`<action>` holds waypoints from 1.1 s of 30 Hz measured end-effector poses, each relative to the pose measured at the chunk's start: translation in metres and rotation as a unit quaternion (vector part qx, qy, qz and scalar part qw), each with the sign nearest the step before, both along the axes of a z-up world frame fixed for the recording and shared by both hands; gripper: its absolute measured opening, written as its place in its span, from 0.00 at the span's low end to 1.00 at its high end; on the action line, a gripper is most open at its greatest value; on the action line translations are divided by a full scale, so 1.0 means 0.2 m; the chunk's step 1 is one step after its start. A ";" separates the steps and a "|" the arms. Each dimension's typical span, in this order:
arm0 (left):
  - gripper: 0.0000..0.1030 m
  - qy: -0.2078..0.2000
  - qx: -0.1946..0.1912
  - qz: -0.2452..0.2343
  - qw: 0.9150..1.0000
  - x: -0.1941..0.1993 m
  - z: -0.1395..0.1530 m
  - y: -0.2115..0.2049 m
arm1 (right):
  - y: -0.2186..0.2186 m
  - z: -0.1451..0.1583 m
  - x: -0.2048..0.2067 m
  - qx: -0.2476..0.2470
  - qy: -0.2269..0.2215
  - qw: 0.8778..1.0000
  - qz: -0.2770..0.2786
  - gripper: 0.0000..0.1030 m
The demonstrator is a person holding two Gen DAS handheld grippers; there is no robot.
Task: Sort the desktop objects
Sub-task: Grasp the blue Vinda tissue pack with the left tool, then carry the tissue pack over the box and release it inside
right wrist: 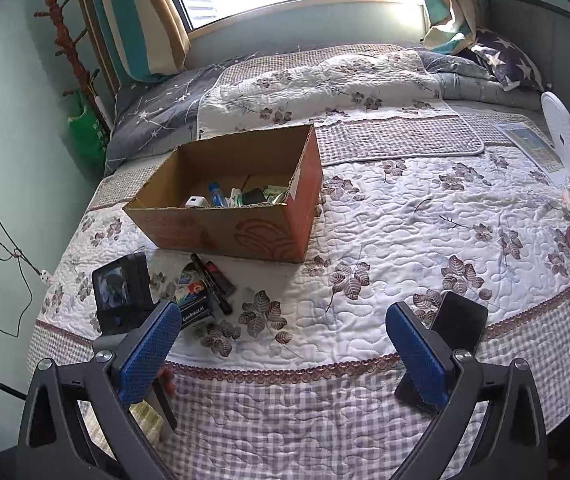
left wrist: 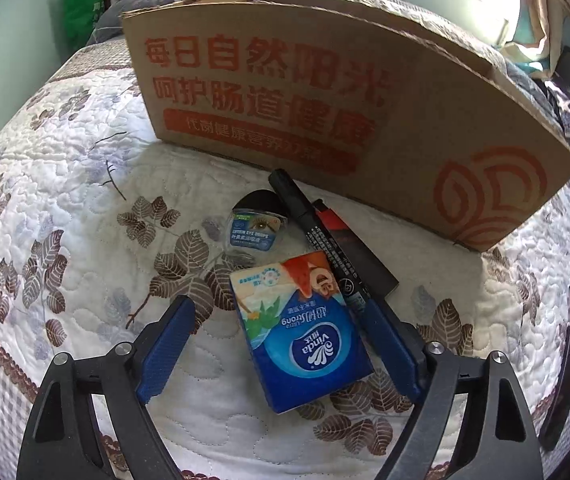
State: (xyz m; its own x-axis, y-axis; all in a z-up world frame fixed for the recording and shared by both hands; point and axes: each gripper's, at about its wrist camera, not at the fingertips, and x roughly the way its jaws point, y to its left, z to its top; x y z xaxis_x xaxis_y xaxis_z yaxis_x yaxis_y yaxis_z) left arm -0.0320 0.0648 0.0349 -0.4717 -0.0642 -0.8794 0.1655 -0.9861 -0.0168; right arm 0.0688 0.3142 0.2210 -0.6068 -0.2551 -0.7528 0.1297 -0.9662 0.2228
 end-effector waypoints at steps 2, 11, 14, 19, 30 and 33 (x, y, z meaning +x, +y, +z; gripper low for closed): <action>1.00 -0.022 -0.021 -0.025 0.999 -0.01 -0.04 0.04 | 0.01 0.00 0.00 -0.011 -0.004 1.000 -0.006 1.00; 1.00 -0.001 0.017 -0.005 1.000 0.10 -0.06 -0.13 | -0.03 -0.03 0.00 -0.001 -0.014 1.000 0.008 1.00; 1.00 0.011 0.016 0.001 1.000 0.09 -0.04 -0.15 | -0.08 -0.04 0.01 0.009 -0.013 1.000 0.025 1.00; 1.00 -0.019 -0.002 -0.039 0.999 0.03 -0.04 -0.06 | -0.15 -0.09 0.01 0.032 -0.020 0.998 0.047 1.00; 1.00 0.064 0.020 -0.085 0.994 0.17 0.28 -0.17 | -0.17 -0.19 -0.01 0.029 -0.076 0.996 0.045 1.00; 1.00 0.097 0.018 -0.082 0.992 0.08 0.43 -0.27 | -0.22 -0.23 0.00 0.029 -0.091 0.994 0.057 1.00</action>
